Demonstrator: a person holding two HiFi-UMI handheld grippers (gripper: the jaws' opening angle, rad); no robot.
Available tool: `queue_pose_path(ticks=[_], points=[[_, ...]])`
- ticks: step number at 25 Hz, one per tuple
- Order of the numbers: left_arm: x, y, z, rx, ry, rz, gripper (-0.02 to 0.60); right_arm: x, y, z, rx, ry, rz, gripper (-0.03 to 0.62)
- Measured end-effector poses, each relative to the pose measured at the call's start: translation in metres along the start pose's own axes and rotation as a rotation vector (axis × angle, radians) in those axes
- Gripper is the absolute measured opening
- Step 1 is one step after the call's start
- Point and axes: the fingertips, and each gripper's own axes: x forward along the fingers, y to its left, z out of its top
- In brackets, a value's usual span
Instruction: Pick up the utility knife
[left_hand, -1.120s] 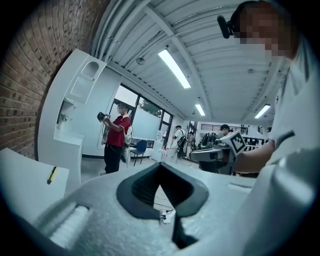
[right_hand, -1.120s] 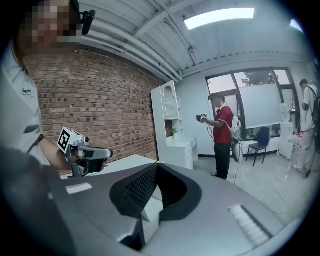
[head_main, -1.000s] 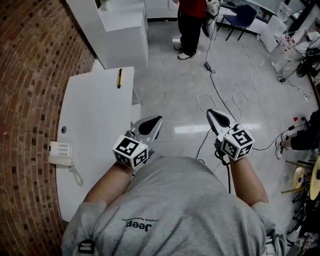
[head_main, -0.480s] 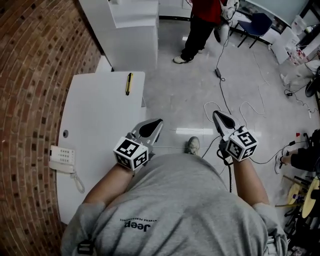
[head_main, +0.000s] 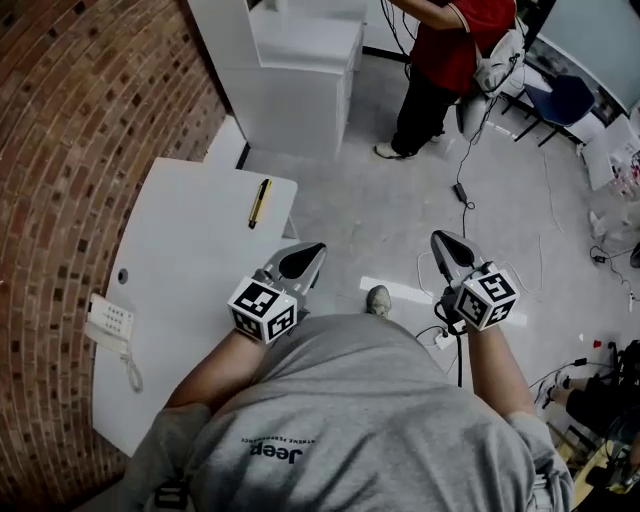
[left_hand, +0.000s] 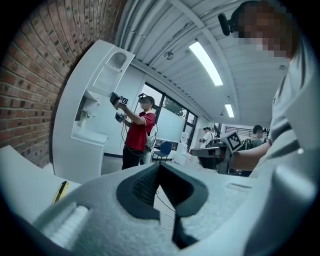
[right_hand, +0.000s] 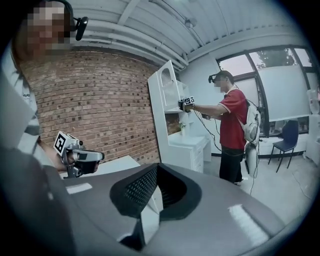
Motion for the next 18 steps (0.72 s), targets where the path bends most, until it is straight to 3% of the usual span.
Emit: queue_pose_path(ticks=[10, 18], points=[[0.179, 0.024, 0.061, -0.004, -0.025, 0.077, 0.0, 0.067, -0.143, 0.059, -0.058, 0.019, 0.136, 0.009], [0.243, 0.043, 0.082, -0.002, 0.021, 0.059, 0.0, 0.082, -0.194, 0.066, -0.001, 0.01, 0.115, 0.009]])
